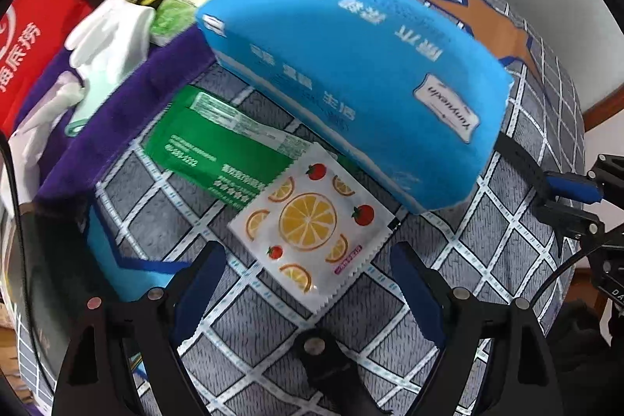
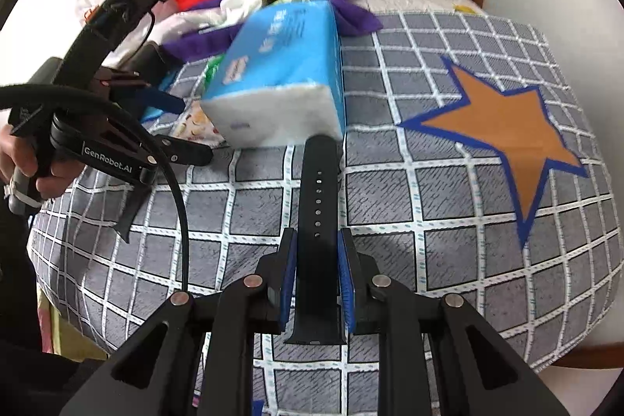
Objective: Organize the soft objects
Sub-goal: 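Grasp the lemon-print sachet with the left tool while the right tool holds the strap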
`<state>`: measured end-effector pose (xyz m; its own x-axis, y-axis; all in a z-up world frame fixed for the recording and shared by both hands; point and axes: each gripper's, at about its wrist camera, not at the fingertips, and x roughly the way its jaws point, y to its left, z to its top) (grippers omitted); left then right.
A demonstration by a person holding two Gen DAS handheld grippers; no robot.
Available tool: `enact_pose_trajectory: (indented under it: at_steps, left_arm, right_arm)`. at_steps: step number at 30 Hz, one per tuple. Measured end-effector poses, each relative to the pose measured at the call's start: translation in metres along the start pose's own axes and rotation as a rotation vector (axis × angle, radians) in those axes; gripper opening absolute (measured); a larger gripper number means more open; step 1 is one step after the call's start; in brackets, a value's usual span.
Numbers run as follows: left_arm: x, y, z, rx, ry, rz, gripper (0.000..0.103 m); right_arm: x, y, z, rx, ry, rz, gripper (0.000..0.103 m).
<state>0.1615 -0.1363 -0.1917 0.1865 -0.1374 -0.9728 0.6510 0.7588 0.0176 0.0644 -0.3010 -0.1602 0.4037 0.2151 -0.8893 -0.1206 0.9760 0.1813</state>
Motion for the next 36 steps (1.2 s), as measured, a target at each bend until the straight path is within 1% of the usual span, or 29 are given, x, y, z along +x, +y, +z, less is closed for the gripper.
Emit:
enact_pose_trajectory:
  at_steps: [2,3,4,6,10,11,13,15,16,17,19,20,23,25,26,29,34,36]
  left_arm:
    - [0.006,-0.001,0.002,0.011,0.013,-0.007,0.091]
    - [0.007,-0.001,0.003,0.011,0.012,-0.012,0.092]
    - [0.008,-0.001,0.004,0.01,0.011,-0.017,0.093]
    - [0.01,-0.002,0.006,0.015,0.011,-0.03,0.096]
    - [0.013,-0.004,0.006,0.041,-0.009,-0.029,0.094]
    - [0.013,-0.004,0.005,0.045,-0.013,-0.033,0.09]
    - [0.013,-0.006,0.004,0.048,-0.014,-0.042,0.075]
    - [0.009,-0.009,0.002,0.06,-0.02,-0.051,0.05]
    - [0.005,-0.008,0.009,0.064,-0.021,-0.062,0.046]
    - [0.002,-0.01,0.009,0.065,-0.021,-0.079,0.04]
    - [-0.001,-0.009,0.009,0.059,-0.016,-0.074,0.032]
    - [-0.002,-0.008,0.008,0.05,-0.016,-0.084,0.026]
    - [-0.008,0.001,0.004,0.022,-0.022,-0.106,0.023]
    - [-0.013,0.004,0.0,0.005,-0.03,-0.116,0.019]
    - [-0.014,0.006,-0.003,0.004,-0.034,-0.118,0.011]
    - [-0.021,0.006,-0.013,-0.004,-0.044,-0.134,0.006]
    - [-0.032,0.0,-0.018,-0.009,-0.065,-0.14,0.006]
    - [-0.036,0.003,-0.02,-0.015,-0.072,-0.146,0.006]
  right_arm:
    - [0.008,-0.002,0.0,0.0,0.012,-0.004,0.022]
    - [0.012,-0.003,0.0,0.004,0.016,-0.002,0.024]
    - [0.014,-0.003,0.0,0.008,0.016,0.006,0.025]
    - [0.017,-0.004,0.002,0.015,0.003,0.012,0.025]
    - [0.02,-0.004,0.005,0.003,-0.003,0.005,0.021]
    - [0.019,-0.004,0.005,-0.001,-0.004,0.007,0.021]
    - [0.018,-0.003,0.004,-0.007,0.0,0.008,0.021]
    - [0.014,-0.003,0.003,-0.008,0.006,0.014,0.021]
    - [0.012,-0.002,0.003,-0.005,0.004,0.02,0.021]
    - [0.008,-0.002,0.003,-0.002,0.0,0.03,0.021]
    - [0.001,-0.001,0.001,-0.003,-0.008,0.04,0.021]
    - [-0.003,0.0,0.001,-0.005,-0.015,0.041,0.021]
    - [-0.012,0.003,0.002,-0.006,-0.032,0.05,0.021]
    - [-0.017,0.003,0.002,-0.005,-0.04,0.052,0.021]
    - [-0.02,0.004,0.002,-0.007,-0.045,0.05,0.02]
    - [-0.03,0.004,0.0,-0.007,-0.062,0.051,0.021]
    - [-0.044,0.003,0.001,-0.004,-0.09,0.049,0.021]
    - [-0.049,0.002,0.004,0.0,-0.102,0.044,0.021]
